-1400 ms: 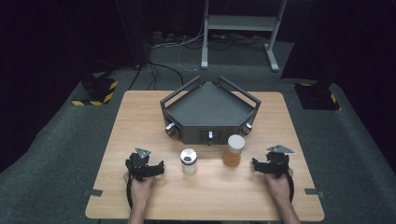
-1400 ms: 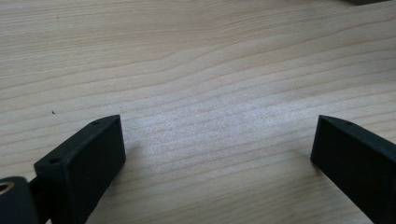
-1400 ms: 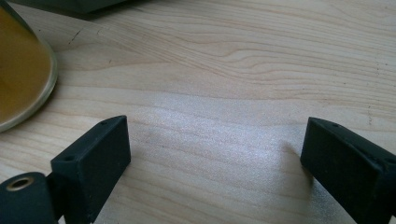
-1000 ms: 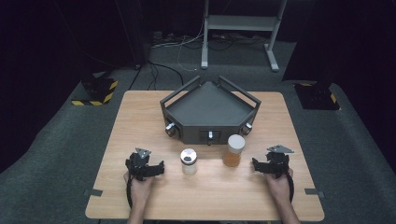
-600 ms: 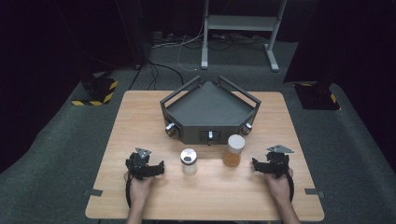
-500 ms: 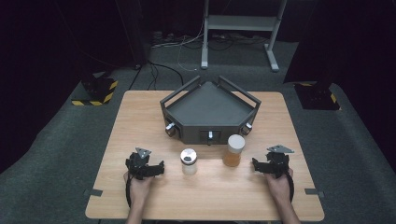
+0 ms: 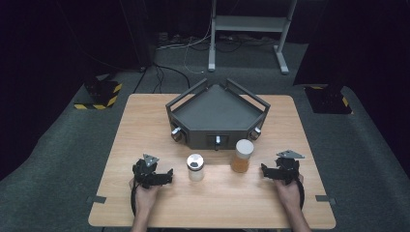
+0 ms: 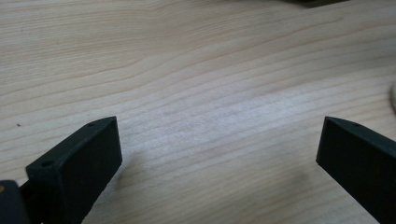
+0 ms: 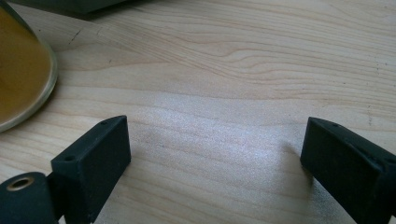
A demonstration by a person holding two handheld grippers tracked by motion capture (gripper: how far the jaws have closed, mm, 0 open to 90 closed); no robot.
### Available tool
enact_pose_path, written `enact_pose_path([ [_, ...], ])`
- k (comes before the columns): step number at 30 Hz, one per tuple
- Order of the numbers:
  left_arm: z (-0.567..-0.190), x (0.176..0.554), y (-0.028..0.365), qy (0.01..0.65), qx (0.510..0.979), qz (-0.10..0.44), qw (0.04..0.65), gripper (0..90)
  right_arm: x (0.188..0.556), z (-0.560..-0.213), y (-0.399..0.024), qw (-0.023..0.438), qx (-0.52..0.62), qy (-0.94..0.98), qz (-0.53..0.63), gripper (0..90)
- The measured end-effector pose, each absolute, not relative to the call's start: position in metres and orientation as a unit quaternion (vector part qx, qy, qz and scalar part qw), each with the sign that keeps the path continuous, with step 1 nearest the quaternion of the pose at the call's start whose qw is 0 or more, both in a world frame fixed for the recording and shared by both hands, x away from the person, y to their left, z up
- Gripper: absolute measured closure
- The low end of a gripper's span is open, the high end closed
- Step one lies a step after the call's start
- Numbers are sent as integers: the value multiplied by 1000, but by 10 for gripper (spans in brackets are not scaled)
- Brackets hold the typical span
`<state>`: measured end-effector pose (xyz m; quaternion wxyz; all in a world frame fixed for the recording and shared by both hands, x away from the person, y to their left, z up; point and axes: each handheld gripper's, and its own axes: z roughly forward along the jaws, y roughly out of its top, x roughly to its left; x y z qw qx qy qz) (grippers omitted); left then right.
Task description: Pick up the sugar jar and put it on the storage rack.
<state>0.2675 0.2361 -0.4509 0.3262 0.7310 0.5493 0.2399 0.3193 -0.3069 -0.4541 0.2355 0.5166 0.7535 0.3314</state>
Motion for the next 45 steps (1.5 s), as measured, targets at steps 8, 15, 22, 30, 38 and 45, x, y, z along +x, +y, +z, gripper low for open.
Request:
enact_pose_path([
  [8,-449,258,235,511,759,220,338,1,319,-454,-307,235,517,754,331,80],
  [15,-446,254,232,472,778,198,365,2,319,-454,-307,235,517,754,331,80],
  [22,-445,257,219,432,800,175,378,1,319,-454,-307,235,517,754,331,80],
  [30,-450,264,205,422,800,167,392,7,319,-454,-307,235,517,754,331,80],
  [38,-452,268,190,417,796,173,402,20,319,-454,-307,235,517,754,331,80],
  [45,-453,270,180,420,788,185,410,41,319,-454,-307,235,517,754,332,80],
])
